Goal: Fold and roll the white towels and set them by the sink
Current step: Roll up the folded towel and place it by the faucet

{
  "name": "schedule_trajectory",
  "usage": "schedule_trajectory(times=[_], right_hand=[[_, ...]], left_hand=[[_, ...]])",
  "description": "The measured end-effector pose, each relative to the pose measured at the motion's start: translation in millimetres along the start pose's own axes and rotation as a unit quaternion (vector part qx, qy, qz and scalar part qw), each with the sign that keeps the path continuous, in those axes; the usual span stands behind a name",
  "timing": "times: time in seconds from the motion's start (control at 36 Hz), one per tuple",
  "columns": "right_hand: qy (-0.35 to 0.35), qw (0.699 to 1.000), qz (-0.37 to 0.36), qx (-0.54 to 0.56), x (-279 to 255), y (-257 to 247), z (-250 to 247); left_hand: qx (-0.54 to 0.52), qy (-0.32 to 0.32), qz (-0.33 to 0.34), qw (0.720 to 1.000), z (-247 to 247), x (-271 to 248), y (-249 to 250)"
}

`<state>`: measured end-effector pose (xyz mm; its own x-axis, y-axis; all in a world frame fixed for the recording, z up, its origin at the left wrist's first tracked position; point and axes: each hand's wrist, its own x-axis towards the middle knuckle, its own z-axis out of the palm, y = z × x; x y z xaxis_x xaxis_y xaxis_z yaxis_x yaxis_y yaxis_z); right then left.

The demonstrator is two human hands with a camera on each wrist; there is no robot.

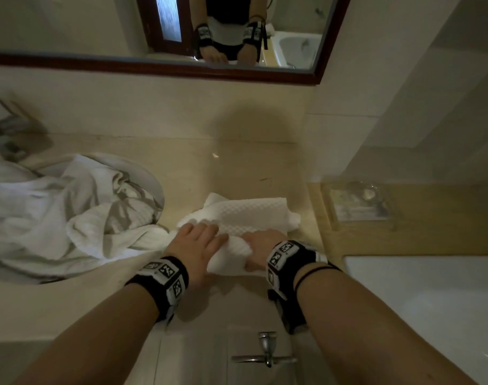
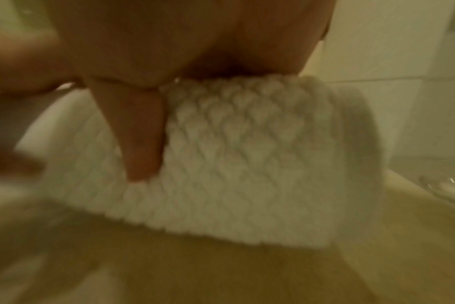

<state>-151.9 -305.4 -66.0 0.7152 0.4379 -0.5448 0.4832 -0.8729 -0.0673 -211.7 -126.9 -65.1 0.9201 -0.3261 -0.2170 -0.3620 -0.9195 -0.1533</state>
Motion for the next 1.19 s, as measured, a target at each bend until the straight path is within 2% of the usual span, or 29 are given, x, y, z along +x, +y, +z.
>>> schedule_trajectory(times=[0.08, 0.11, 0.19, 0.28, 0.31, 0.42, 0.53, 0.61, 0.72, 0.83, 0.92, 1.06, 1.19], right_hand=[[-0.066, 0.998, 0.002, -0.015, 60, 26, 50], [-0.067, 0.998, 0.005, -0.019, 61, 25, 49], [-0.013, 0.999, -0.009, -0.028, 5, 6, 8], [0.083, 0.996, -0.029, -0.025, -22, 12, -5], [0.094, 0.994, -0.039, -0.026, -26, 15, -5], [0.060, 0.994, -0.039, -0.085, -40, 20, -5], [0.086, 0.995, -0.029, -0.042, -43, 22, -11], [0.087, 0.995, -0.033, -0.027, -41, 22, -40], [0.103, 0.995, -0.019, -0.004, -30, 23, -91], [0.085, 0.994, 0.010, 0.070, -19, 27, -125], [0.087, 0.993, 0.003, 0.074, -8, 27, -152], [0.220, 0.975, 0.029, 0.015, -1, 33, -216], [0.376, 0.922, 0.035, -0.082, -7, 43, -289]], left_hand=[[0.023, -0.018, 0.007, 1.000, -6, -2, 8], [0.019, -0.037, 0.012, 0.999, -11, -2, 11], [0.001, -0.099, 0.000, 0.995, -16, 4, 15], [-0.046, -0.084, -0.003, 0.995, -25, 13, 10], [-0.062, -0.088, -0.005, 0.994, -30, 16, 8], [-0.079, -0.118, -0.021, 0.990, -52, 22, 5], [-0.170, -0.211, -0.077, 0.960, -71, 31, -1], [-0.172, -0.227, -0.081, 0.955, -91, 40, -13], [-0.110, -0.142, -0.049, 0.983, -108, 57, -41], [-0.096, -0.151, -0.033, 0.983, -115, 69, -58], [-0.070, -0.132, -0.030, 0.988, -127, 85, -73], [-0.030, -0.015, -0.060, 0.998, -187, 113, -107], [0.064, 0.151, -0.094, 0.982, -260, 122, -136]])
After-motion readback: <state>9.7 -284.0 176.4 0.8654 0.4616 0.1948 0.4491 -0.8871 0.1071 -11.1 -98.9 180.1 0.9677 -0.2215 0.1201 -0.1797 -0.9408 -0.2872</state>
